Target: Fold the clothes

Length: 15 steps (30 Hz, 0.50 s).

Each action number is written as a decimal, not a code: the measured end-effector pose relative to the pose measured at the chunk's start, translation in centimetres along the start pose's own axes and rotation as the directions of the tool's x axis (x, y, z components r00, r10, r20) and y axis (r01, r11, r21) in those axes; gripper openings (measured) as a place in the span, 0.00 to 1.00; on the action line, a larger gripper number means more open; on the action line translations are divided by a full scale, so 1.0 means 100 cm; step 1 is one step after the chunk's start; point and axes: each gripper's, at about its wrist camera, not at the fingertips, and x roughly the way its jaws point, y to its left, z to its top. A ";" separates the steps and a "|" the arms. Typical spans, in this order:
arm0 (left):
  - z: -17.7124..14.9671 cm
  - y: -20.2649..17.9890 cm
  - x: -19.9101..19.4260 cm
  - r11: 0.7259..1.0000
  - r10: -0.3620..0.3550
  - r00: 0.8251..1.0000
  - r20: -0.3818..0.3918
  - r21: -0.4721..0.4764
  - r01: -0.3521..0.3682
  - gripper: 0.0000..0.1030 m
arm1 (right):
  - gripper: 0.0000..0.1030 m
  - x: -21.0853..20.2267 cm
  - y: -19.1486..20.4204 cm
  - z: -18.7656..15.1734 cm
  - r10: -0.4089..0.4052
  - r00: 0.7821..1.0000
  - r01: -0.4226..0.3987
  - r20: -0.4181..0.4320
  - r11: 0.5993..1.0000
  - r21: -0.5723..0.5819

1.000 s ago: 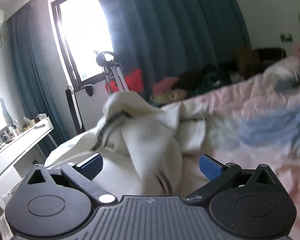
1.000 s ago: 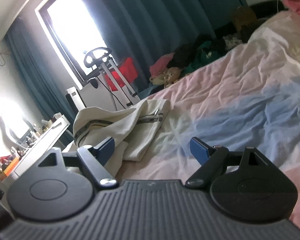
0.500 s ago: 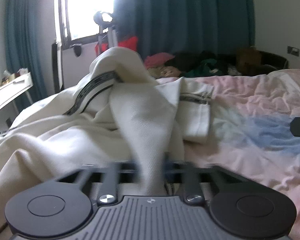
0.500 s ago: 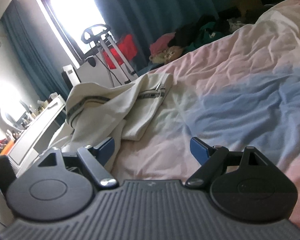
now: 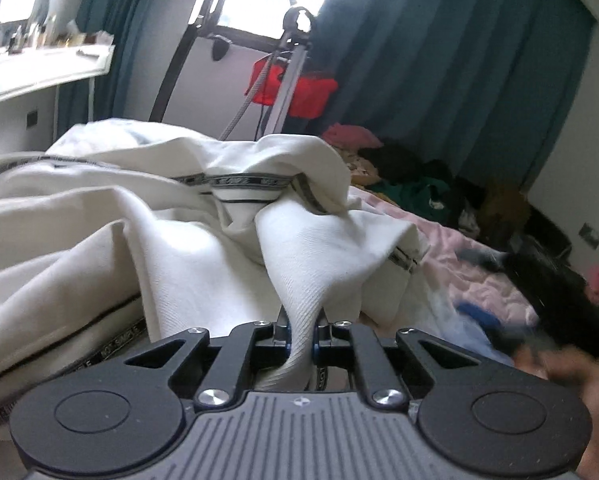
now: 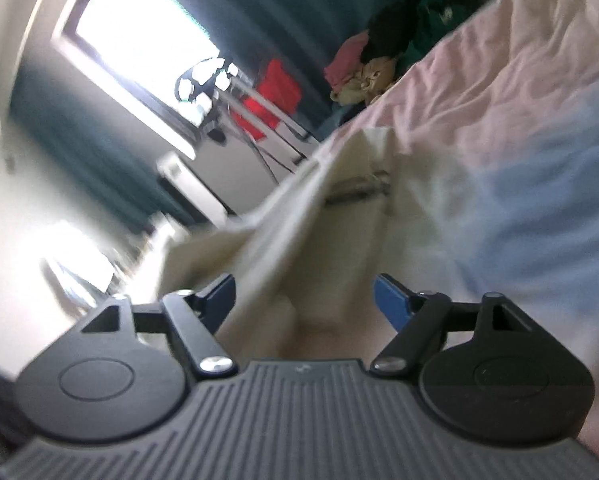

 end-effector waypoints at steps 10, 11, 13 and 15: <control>-0.007 0.037 0.029 0.999 -0.022 0.999 -0.035 -0.040 0.020 0.09 | 0.45 0.160 -0.009 0.057 -0.173 0.984 0.166 0.050 0.979 0.119; -0.008 0.041 0.034 0.999 -0.025 0.999 -0.039 -0.049 0.023 0.09 | 0.25 0.168 -0.008 0.060 -0.220 0.974 0.214 0.053 0.972 0.098; -0.008 0.048 0.040 0.997 -0.042 0.998 -0.041 -0.065 0.040 0.09 | 0.09 0.181 -0.005 0.065 -0.293 0.954 0.289 0.067 0.955 0.057; -0.007 0.053 0.044 0.995 -0.068 0.997 -0.039 -0.080 0.065 0.09 | 0.06 0.182 0.002 0.071 -0.306 0.947 0.306 0.098 0.952 0.018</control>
